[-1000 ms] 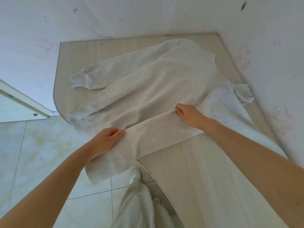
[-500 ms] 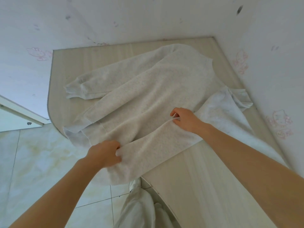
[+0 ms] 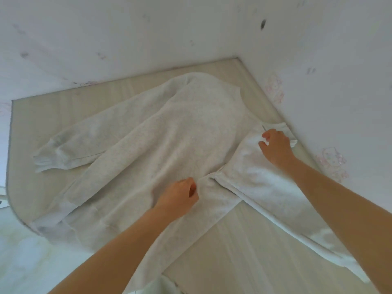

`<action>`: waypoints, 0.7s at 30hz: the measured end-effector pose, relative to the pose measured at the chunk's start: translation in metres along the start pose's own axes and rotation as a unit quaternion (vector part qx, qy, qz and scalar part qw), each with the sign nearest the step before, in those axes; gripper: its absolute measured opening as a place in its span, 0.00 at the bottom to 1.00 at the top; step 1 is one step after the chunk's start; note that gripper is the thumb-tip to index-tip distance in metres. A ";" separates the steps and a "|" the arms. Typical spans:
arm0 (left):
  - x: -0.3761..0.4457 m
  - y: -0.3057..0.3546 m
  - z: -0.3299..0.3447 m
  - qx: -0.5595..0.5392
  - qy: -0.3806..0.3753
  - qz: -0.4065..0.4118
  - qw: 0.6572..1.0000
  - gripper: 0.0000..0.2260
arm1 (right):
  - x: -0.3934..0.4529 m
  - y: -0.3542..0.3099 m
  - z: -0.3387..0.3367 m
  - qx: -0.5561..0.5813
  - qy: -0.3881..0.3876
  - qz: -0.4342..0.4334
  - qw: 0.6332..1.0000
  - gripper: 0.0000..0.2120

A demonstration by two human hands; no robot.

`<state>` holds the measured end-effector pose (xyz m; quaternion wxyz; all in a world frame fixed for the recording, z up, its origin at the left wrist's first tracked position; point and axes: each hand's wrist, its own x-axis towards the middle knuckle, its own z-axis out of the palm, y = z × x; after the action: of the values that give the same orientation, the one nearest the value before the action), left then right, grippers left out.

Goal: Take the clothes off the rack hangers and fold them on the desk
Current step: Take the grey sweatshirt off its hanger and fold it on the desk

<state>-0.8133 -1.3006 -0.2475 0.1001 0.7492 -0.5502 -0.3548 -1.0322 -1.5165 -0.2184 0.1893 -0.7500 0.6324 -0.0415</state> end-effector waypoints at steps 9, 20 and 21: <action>0.073 0.051 0.022 0.001 0.031 0.023 0.999 0.12 | 0.042 0.035 0.003 -0.062 -0.092 0.083 0.990 0.21; 0.062 0.039 -0.001 -0.111 0.202 -0.010 0.973 0.04 | 0.060 0.039 0.013 0.019 -0.009 0.014 1.000 0.13; 0.068 0.032 0.002 -0.083 0.188 -0.017 0.979 0.04 | 0.063 0.038 0.015 0.003 -0.031 0.020 0.999 0.13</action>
<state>-0.8296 -1.3733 -0.2606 0.2576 0.8010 -0.4770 -0.2540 -1.0506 -1.5788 -0.2560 0.2121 -0.7378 0.6406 -0.0165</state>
